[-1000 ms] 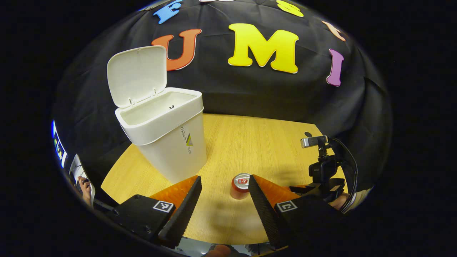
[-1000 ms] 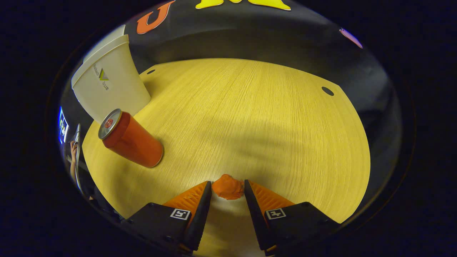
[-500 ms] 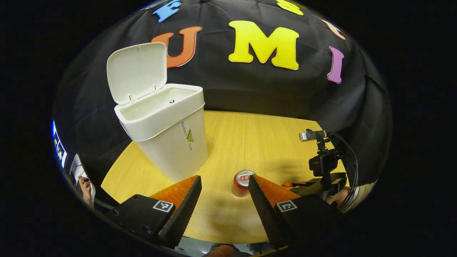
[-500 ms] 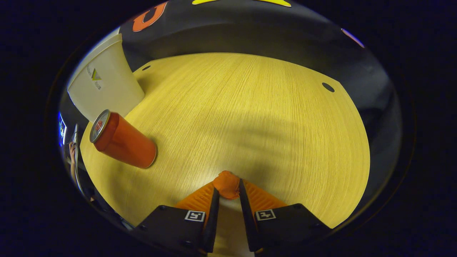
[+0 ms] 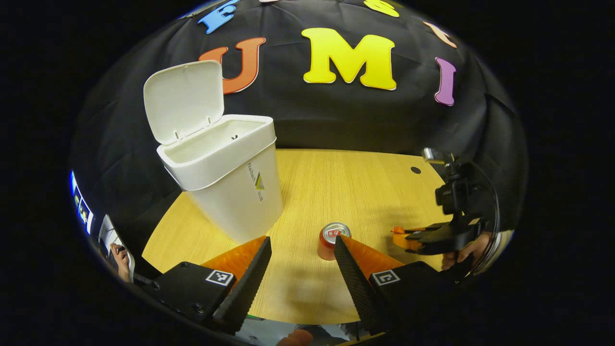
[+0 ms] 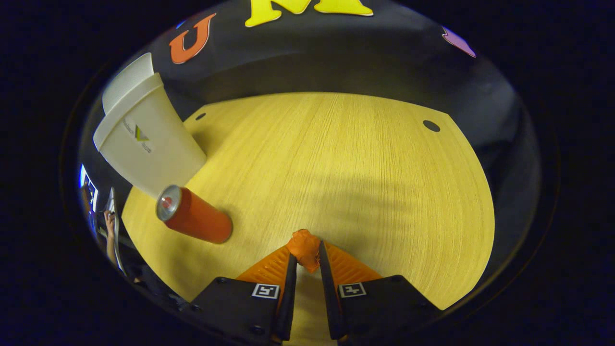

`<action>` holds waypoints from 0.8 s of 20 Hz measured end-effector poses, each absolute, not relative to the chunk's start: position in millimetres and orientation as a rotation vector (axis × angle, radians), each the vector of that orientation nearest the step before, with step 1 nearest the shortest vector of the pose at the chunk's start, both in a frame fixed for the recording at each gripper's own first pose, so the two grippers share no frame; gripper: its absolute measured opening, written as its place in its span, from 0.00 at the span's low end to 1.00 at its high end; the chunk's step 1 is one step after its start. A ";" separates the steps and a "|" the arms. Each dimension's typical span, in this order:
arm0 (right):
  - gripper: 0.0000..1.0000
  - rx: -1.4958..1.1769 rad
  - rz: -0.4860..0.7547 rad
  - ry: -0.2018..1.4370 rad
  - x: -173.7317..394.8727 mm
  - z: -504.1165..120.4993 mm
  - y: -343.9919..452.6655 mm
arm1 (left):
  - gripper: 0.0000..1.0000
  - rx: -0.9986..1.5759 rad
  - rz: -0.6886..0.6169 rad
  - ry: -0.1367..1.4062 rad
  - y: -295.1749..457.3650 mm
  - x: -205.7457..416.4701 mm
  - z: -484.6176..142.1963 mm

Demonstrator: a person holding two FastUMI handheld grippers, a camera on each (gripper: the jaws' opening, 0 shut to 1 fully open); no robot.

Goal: Press the lid of the desktop garbage bin to open it, pick up the crumpled paper on the desktop and throw it into the bin, then pick up the pop can on the desktop and drop it into the bin, and finally close the garbage bin lid.

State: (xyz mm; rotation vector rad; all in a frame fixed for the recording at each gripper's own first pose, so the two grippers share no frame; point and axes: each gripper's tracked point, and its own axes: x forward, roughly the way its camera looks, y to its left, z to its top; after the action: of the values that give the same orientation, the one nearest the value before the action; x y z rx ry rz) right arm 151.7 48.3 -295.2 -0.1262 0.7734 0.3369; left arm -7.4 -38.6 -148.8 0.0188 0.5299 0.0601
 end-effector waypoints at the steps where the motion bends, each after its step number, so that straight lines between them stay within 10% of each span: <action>1: 0.30 -0.125 0.338 0.737 152.0 -274.3 49.3 | 0.89 0.027 0.054 0.522 -39.0 -7.0 -147.5; 16: 0.30 -0.147 0.551 0.442 109.0 -55.9 180.3 | 0.94 0.022 0.023 0.494 -7.6 -20.7 -154.0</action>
State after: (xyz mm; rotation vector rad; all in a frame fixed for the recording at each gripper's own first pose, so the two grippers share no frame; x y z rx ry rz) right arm 109.0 180.3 -55.9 -0.1471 0.4425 0.5512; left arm -20.7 -7.6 -154.0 0.0219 0.4936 0.0234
